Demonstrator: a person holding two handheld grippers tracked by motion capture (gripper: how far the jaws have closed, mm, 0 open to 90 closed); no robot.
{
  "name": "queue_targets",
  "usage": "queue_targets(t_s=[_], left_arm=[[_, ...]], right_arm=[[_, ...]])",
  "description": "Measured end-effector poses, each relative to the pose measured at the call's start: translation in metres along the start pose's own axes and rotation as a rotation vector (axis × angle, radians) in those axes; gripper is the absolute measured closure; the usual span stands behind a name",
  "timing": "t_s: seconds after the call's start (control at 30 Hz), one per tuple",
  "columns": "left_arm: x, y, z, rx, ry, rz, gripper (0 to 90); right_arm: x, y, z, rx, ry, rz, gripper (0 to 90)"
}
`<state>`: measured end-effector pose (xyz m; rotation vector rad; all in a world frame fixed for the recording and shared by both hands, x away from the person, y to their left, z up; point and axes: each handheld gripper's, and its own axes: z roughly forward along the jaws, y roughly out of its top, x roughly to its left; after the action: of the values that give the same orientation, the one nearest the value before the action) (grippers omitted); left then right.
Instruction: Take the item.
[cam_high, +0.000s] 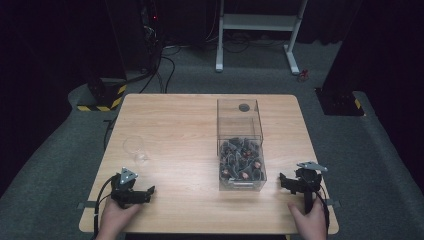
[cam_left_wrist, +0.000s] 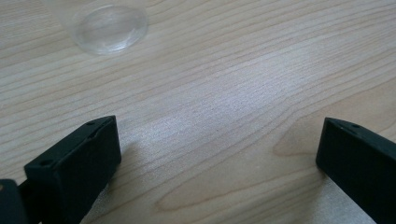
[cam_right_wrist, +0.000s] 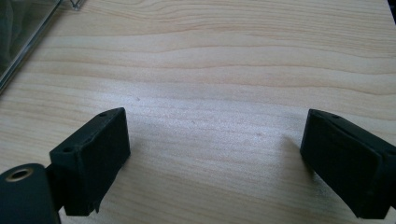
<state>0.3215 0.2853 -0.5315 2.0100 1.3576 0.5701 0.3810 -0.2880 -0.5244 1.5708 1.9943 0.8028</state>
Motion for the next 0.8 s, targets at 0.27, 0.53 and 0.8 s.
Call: queue_targets(t_s=[0.27, 0.53, 0.8], left_arm=[[0.0, 0.0, 0.0, -0.001, -0.001, -0.002, 0.6], [0.002, 0.001, 0.0, 0.0, 0.002, 0.005, 0.5], [0.002, 0.001, 0.001, -0.001, 0.004, -0.003, 0.5]], right_arm=[[0.01, -0.006, -0.006, 0.004, 0.028, -0.025, 8.0], [0.013, -0.006, -0.006, 0.006, 0.067, -0.062, 7.6], [0.012, -0.006, -0.006, 0.003, 0.067, -0.066, 7.7]])
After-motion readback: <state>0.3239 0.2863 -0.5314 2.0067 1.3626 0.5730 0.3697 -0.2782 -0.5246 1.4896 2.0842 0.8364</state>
